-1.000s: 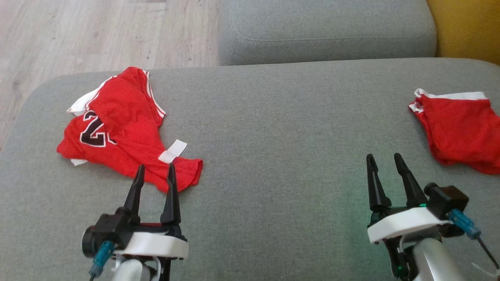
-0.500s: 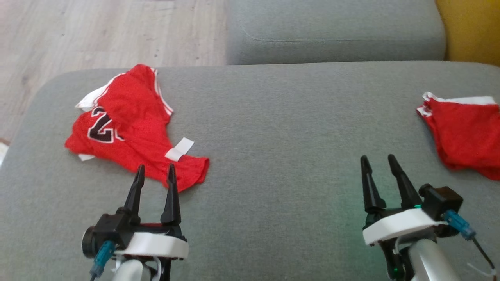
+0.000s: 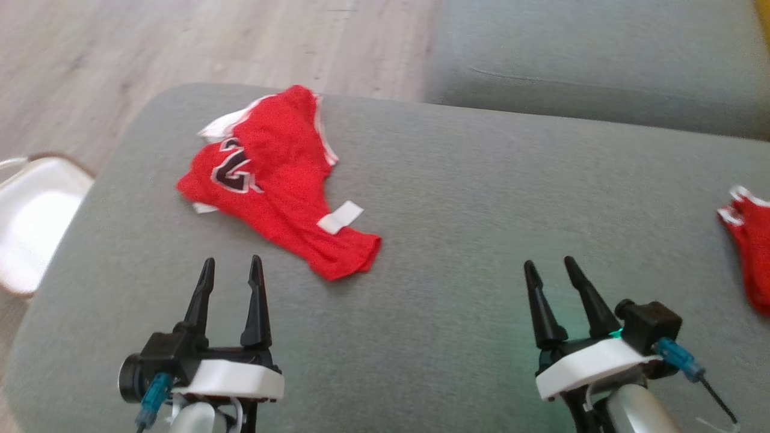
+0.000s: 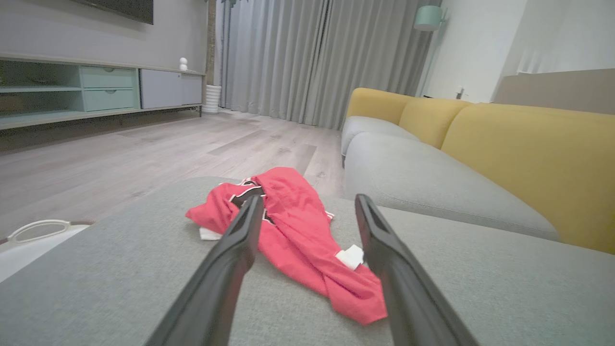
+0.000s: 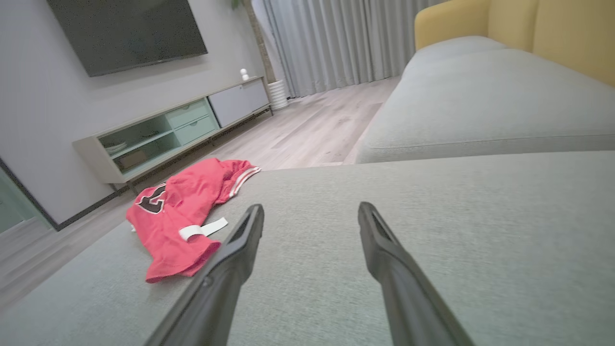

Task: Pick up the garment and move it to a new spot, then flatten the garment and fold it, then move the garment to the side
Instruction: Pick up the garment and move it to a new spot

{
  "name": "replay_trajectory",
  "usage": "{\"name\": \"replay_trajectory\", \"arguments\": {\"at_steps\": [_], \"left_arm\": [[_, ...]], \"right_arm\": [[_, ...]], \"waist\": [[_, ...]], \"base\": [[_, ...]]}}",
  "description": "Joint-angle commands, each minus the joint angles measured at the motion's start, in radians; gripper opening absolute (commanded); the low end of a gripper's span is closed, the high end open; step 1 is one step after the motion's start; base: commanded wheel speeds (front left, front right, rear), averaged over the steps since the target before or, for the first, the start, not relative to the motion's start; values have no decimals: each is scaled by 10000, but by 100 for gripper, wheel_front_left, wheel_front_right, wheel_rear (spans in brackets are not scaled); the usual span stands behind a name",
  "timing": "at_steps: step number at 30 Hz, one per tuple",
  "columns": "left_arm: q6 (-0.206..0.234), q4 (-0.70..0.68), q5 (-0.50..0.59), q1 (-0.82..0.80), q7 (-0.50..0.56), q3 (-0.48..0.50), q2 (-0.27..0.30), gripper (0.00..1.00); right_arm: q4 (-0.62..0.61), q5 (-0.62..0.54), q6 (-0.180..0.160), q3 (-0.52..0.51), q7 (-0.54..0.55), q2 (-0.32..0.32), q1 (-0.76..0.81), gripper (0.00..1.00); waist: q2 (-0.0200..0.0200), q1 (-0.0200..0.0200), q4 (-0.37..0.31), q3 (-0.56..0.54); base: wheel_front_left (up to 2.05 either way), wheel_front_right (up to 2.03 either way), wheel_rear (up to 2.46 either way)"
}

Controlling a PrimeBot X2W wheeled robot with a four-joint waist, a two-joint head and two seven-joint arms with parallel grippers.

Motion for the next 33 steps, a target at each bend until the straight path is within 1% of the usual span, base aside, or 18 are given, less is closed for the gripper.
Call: {"name": "replay_trajectory", "arguments": {"at_steps": [1, 5, 9, 15, 18, 21, 24, 28, 33], "left_arm": [[-2, -283, 95, -266, -53, 356, 45, 100], [-56, -237, 199, -256, -53, 453, 45, 100], [-134, -203, 276, -276, -53, 693, 57, 100], [-263, -165, 339, -536, -53, 985, 154, 100], [-358, -152, 413, -967, -53, 1146, 364, 100], [-492, 26, 471, -1676, -30, 1264, 742, 100], [-663, 321, 481, -2758, 225, 1358, 1283, 100], [-871, 879, 385, -4478, 884, 1469, 2038, 100], [-1104, 2213, 190, -6532, 1909, 1289, 2966, 100]], "right_arm": [[-280, 22, -7, 325, -137, 47, -203, 100], [-211, -7, -7, 518, -137, 47, -189, 100], [-194, 61, -7, 664, -137, 47, -226, 100], [-257, 43, -7, 757, -137, 47, -355, 100], [-339, -50, -7, 685, -137, 47, -527, 100], [-473, -270, -7, 526, -131, 47, -761, 100], [-739, -541, -7, 269, -75, 47, -1055, 100], [-1301, -934, -7, -151, 96, 47, -1432, 100], [-2149, -1278, -7, -532, 341, 47, -1821, 100]], "waist": [[0, 0, 468, -47], [0, 0, 916, -18], [0, 0, 1125, 92], [0, 0, 1070, 445], [0, 0, 873, 845], [0, 0, 577, 1380], [0, 0, 233, 2005], [0, 0, -226, 2860], [0, 0, -792, 3815]], "base": [[0, 0, 0], [0, 0, 0], [0, 0, 0], [0, 0, 0], [0, 0, 0], [0, 0, 0], [0, 0, 0], [0, 0, 0], [0, 0, 0]]}}
